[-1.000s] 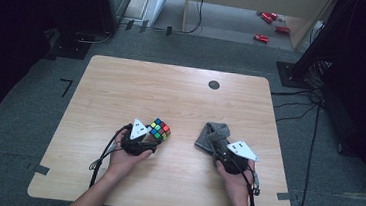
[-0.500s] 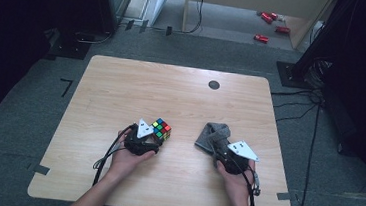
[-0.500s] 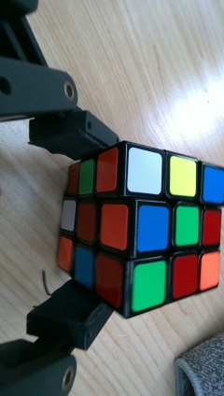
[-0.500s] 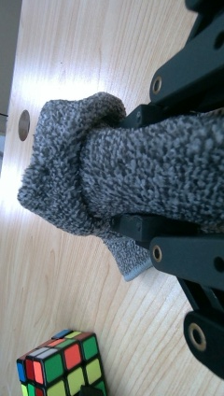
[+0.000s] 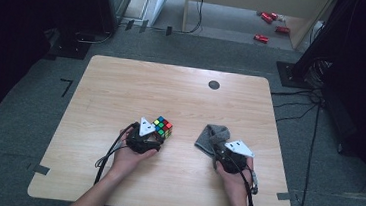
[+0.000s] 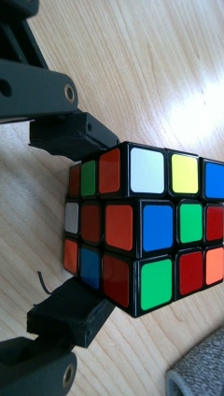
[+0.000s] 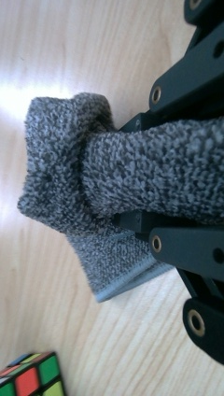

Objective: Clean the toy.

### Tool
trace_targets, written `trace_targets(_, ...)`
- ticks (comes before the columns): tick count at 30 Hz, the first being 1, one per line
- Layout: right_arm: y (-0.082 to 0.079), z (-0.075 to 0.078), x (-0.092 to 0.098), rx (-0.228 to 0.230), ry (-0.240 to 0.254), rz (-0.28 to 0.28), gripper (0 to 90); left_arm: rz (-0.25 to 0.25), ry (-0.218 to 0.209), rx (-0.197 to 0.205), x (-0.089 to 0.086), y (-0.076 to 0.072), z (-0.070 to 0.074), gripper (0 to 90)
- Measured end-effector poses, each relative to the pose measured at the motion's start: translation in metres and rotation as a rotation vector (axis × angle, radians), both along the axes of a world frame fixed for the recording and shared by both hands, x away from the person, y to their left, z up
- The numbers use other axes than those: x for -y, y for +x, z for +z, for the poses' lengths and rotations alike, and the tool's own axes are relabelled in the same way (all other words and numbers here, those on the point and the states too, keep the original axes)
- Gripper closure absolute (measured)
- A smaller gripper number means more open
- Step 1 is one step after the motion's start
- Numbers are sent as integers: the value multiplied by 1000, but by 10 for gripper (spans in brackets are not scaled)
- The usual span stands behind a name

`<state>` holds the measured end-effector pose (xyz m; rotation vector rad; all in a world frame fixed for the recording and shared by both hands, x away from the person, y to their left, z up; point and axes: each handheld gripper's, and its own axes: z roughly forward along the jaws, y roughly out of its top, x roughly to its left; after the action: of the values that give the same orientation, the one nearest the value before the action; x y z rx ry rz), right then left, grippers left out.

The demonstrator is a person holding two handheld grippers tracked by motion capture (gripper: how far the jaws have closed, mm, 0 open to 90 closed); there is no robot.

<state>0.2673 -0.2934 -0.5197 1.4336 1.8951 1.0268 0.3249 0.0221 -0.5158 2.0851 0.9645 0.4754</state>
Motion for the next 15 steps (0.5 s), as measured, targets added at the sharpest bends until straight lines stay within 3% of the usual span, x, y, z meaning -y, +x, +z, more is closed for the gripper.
trace_targets(5, 4, -1, 0, -48, -8, -2, 664, -24, -8, 4, 0, -1, 0, 254)
trace_targets(6, 4, -1, 0, -49, -4, -2, 640, -26, -3, 8, 0, -2, 1, 225)
trace_targets(7, 5, -1, 0, -46, 2, -6, 559, -26, -3, 8, 0, -2, 1, 191)
trace_targets(8, 5, -1, 0, -46, 2, -6, 559, -27, -5, 7, -1, -2, 2, 191)
trace_targets(9, 5, -1, 0, -54, -4, -44, 229, -41, -27, -12, -2, -2, 3, 144)
trace_targets(11, 6, -1, 1, -102, 13, -18, 46, -49, -29, -19, -3, -4, 5, 125)
trace_targets(13, 4, 3, 2, -105, 13, 3, 0, -55, -48, -30, -6, -6, 10, 104)
trace_targets(15, 1, 13, 4, -77, 27, 5, 0, -56, -63, -31, -10, -8, 16, 100)
